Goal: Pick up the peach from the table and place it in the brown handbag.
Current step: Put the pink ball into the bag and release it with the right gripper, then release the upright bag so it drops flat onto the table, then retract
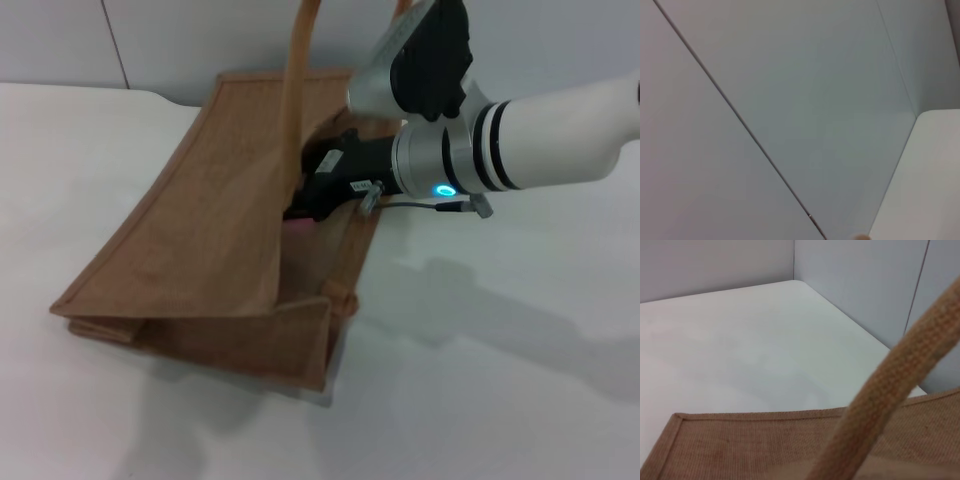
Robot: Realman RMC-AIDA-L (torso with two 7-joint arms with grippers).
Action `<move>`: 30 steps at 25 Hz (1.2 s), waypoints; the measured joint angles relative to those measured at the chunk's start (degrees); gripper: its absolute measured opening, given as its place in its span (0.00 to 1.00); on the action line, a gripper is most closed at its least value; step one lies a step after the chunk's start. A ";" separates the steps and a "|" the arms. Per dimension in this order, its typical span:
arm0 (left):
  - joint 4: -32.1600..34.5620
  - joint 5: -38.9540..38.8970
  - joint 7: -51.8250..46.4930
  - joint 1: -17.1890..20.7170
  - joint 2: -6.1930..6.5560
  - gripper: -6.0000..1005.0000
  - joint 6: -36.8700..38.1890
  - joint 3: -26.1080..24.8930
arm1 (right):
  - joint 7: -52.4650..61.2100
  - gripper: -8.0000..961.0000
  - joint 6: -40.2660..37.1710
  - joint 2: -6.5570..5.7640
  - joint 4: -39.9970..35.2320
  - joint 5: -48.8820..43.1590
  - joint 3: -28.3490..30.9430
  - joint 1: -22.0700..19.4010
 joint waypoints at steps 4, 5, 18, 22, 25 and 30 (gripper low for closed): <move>0.00 0.01 0.00 0.71 0.02 0.11 0.00 -0.19 | 0.13 0.66 0.08 -0.17 0.03 -0.01 0.04 -0.47; 0.00 0.01 0.00 1.04 0.02 0.11 0.00 -0.37 | 0.17 0.70 0.23 -0.24 0.04 -0.09 0.18 -0.52; -0.49 0.11 0.48 7.00 0.22 0.11 0.96 -6.25 | 13.04 0.71 1.90 -3.52 -0.76 -17.40 4.85 -1.16; -1.07 -1.15 0.78 10.08 0.20 0.12 3.13 -7.28 | 19.24 0.72 2.63 -4.82 -3.04 -26.84 8.58 -2.82; -1.90 -3.17 1.21 11.70 0.32 0.12 4.94 -7.86 | 21.24 0.72 3.72 -5.04 -6.51 -32.88 13.64 -5.47; -4.10 -5.38 2.40 12.26 0.22 0.13 6.07 -8.85 | 21.44 0.72 5.62 -4.86 -11.23 -37.30 21.57 -8.88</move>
